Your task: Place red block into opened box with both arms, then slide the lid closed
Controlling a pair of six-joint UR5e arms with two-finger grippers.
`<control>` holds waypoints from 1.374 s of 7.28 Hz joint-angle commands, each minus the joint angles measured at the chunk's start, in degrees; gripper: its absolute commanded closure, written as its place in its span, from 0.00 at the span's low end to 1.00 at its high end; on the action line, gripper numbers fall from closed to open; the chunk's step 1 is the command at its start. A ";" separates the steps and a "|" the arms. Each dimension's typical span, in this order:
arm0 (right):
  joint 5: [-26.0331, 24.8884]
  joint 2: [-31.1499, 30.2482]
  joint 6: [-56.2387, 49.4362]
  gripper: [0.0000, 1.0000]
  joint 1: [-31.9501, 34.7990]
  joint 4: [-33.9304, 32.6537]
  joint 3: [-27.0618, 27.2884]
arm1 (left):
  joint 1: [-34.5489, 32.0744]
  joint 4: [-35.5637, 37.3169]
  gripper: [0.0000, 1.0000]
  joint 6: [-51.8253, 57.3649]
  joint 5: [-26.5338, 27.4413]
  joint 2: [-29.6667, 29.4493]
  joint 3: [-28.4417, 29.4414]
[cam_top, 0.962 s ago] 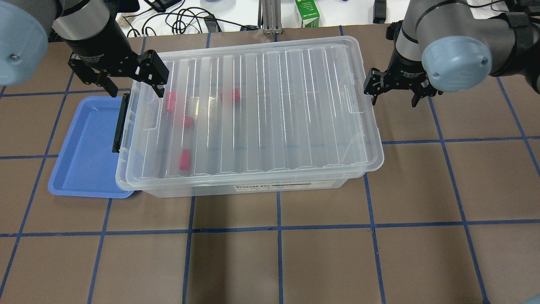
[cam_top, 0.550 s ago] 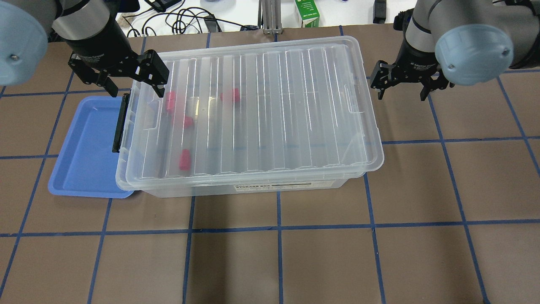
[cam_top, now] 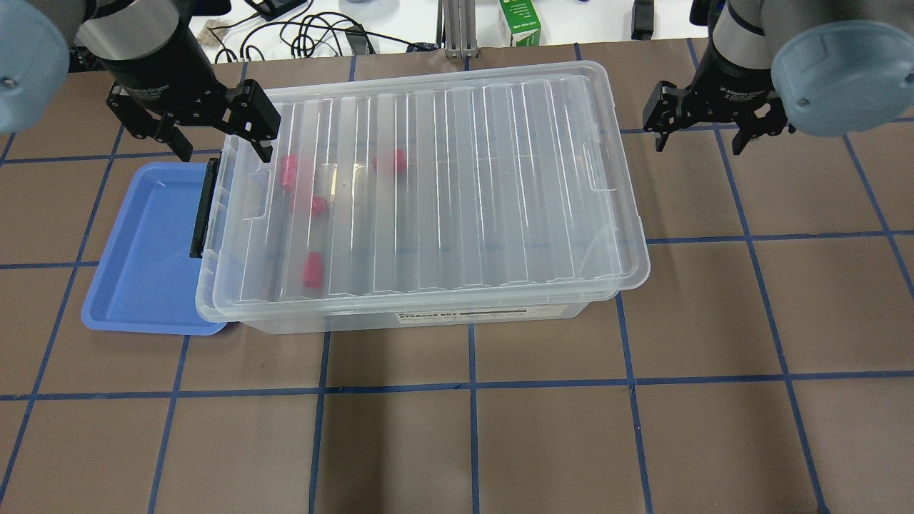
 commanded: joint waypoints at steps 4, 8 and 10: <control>4.73 -3.41 -0.77 0.00 5.07 3.76 0.38 | 0.24 -1.77 0.00 -0.84 0.06 0.43 0.74; 4.64 -5.60 -1.21 0.00 4.11 7.56 -0.15 | 0.06 -1.60 0.00 -0.84 0.06 0.26 0.91; 4.29 -6.22 -1.13 0.00 2.71 7.73 -0.15 | 0.06 -1.60 0.00 -0.84 0.06 0.08 1.08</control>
